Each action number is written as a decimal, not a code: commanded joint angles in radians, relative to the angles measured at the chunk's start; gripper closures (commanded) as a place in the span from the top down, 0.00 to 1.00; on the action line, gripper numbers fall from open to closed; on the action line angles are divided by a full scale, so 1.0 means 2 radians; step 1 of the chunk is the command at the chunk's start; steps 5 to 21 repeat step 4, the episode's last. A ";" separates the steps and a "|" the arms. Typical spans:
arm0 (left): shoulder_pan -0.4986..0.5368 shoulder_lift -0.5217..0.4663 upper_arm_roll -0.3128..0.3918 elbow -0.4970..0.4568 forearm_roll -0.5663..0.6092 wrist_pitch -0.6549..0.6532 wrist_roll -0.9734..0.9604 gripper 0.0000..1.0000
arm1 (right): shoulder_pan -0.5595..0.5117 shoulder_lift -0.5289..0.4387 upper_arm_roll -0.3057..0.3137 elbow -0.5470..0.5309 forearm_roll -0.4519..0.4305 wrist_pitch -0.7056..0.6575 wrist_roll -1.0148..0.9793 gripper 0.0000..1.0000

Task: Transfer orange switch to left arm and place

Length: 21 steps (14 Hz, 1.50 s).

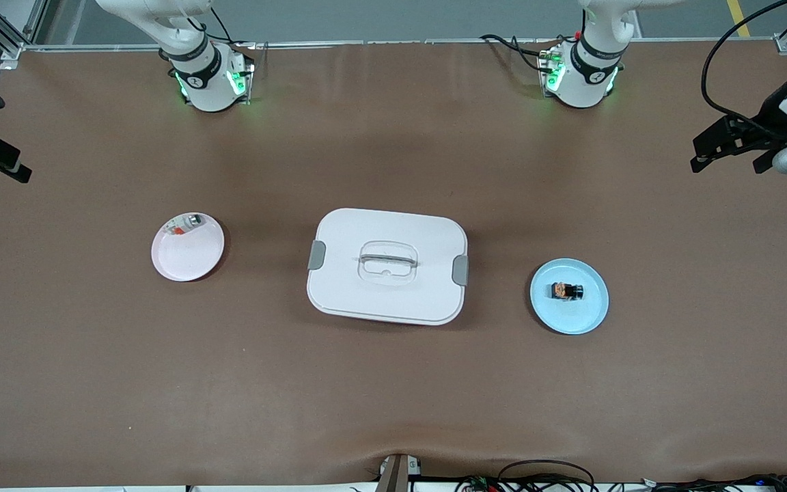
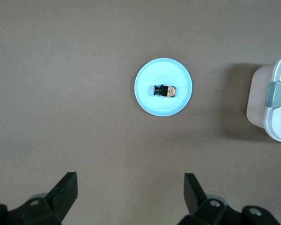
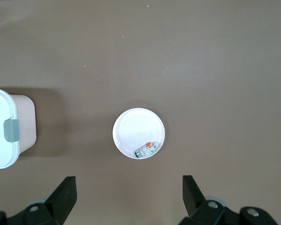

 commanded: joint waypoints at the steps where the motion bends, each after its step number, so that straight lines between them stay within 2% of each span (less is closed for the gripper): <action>1: 0.000 -0.002 -0.002 0.002 0.003 -0.007 0.001 1.00 | -0.007 -0.011 0.006 -0.008 0.007 -0.008 0.007 1.00; 21: 0.002 -0.002 -0.002 0.001 0.003 -0.007 0.001 1.00 | -0.007 -0.011 0.005 -0.008 0.007 -0.016 0.001 1.00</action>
